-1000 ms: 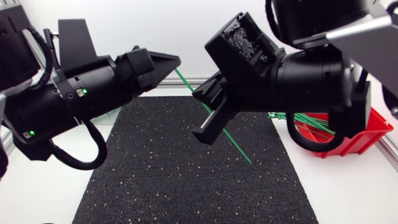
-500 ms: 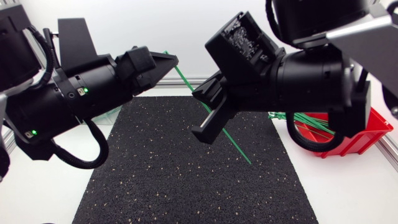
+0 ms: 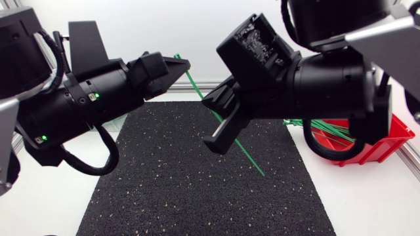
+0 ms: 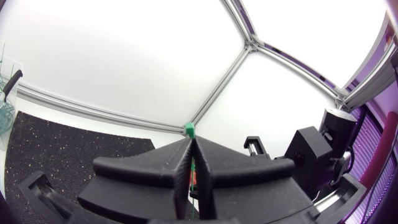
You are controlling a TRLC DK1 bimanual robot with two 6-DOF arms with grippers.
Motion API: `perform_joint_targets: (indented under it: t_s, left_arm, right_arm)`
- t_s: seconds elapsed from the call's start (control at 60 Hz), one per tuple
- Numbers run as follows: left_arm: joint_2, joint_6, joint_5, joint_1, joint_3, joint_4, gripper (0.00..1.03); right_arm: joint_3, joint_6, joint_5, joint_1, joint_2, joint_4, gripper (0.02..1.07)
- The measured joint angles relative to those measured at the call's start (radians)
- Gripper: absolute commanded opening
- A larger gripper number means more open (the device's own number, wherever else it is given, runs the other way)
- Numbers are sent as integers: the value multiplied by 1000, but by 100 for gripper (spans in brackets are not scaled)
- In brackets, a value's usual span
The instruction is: Take a green cable tie from the red box, thread the tail through the head to close it, then place it in the transparent bin on the left.
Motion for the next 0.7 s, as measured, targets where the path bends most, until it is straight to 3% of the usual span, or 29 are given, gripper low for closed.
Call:
perform_joint_targets:
  t_s: [0.133,0.317,0.517,0.7]
  left_arm:
    - [0,45,100,66,-9,-25,4]
    - [-13,129,237,144,-57,-53,4]
    - [-53,240,441,220,-99,-106,4]
    - [-72,315,545,229,-117,-138,4]
  right_arm:
    - [-1,-23,-27,-10,-24,-18,51]
    - [-16,-50,-76,-48,-62,-22,62]
    - [-53,-79,-153,-100,-65,-29,65]
    - [-73,-98,-274,-146,-65,-37,65]
